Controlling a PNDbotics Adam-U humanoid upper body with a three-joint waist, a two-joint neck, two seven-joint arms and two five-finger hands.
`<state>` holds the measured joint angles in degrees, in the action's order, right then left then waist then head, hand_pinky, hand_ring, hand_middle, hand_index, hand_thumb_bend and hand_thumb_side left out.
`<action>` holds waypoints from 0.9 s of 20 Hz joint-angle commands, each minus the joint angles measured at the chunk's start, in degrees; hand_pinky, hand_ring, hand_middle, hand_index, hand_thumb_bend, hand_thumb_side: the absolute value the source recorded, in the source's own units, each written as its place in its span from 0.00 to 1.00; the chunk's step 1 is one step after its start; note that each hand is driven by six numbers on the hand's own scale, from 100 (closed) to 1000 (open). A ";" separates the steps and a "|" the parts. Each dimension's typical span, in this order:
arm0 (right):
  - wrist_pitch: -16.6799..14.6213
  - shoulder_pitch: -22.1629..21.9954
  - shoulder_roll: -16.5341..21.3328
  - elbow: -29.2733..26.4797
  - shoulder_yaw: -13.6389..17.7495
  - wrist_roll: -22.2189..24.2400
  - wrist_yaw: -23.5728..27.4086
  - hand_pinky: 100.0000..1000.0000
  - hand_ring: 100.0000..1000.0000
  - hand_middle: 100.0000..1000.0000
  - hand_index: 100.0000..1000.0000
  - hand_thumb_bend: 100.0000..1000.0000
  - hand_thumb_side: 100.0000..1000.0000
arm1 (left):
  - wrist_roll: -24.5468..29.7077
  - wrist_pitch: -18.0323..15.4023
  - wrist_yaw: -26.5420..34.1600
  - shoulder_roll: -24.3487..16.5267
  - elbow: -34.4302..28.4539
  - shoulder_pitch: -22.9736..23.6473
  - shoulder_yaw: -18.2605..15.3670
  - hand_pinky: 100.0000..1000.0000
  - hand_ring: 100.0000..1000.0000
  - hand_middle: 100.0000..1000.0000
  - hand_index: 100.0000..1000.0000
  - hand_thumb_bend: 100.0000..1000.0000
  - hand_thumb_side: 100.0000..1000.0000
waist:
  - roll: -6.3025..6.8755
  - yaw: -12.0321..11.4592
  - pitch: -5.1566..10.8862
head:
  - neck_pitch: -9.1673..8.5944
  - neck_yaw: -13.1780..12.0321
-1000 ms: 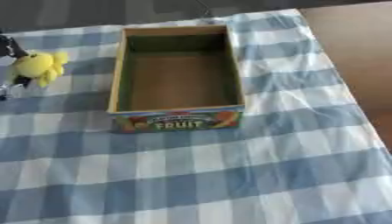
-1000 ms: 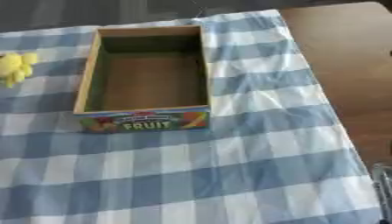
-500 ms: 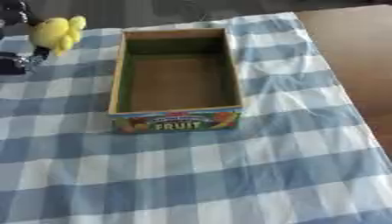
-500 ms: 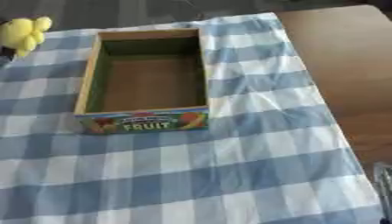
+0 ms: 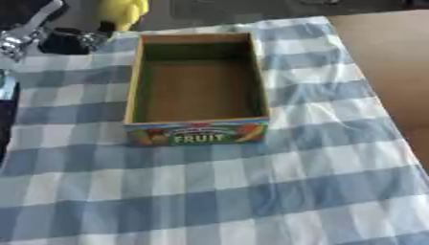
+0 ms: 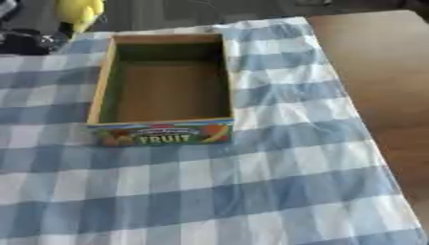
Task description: Pick up objects on the table and place them in the box.
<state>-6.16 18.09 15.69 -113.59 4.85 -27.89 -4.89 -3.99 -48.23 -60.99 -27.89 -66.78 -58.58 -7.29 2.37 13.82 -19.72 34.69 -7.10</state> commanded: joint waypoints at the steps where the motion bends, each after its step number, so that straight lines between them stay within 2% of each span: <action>1: -0.51 0.87 0.30 -1.00 -0.06 -0.01 0.53 1.00 0.88 0.52 0.83 0.00 0.69 | -0.03 0.20 -2.80 0.73 -1.12 -1.81 0.01 0.49 0.50 0.41 0.45 0.00 0.25 | -0.08 0.52 0.93 | -0.63 -1.16; 9: -0.75 1.13 -0.20 -1.00 -0.19 -0.05 0.76 1.00 0.88 0.51 0.83 0.00 0.69 | -0.11 -2.77 -12.79 2.17 1.60 -1.68 1.19 0.54 0.53 0.43 0.46 0.00 0.20 | 0.23 2.18 0.44 | -0.67 -1.94; 13: -0.56 1.03 -0.30 -1.00 -0.18 -0.14 0.77 1.00 0.88 0.51 0.83 0.00 0.70 | -2.45 -3.68 -18.70 2.63 1.17 -1.59 4.06 0.60 0.56 0.43 0.48 0.00 0.16 | 0.44 2.42 0.37 | -0.55 -1.98; 18: -0.78 1.26 -0.30 -1.00 -0.10 -0.46 0.81 1.00 0.88 0.51 0.82 0.00 0.70 | -5.85 -3.73 -29.48 3.27 2.24 -1.38 7.65 0.69 0.64 0.50 0.56 0.00 0.11 | 0.59 2.90 0.35 | -0.44 -2.03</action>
<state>-6.81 18.67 14.82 -113.59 4.52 -28.11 -4.40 -8.84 -51.93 -88.12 -24.09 -64.13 -58.98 -0.25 3.14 16.67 -20.43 34.60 -8.92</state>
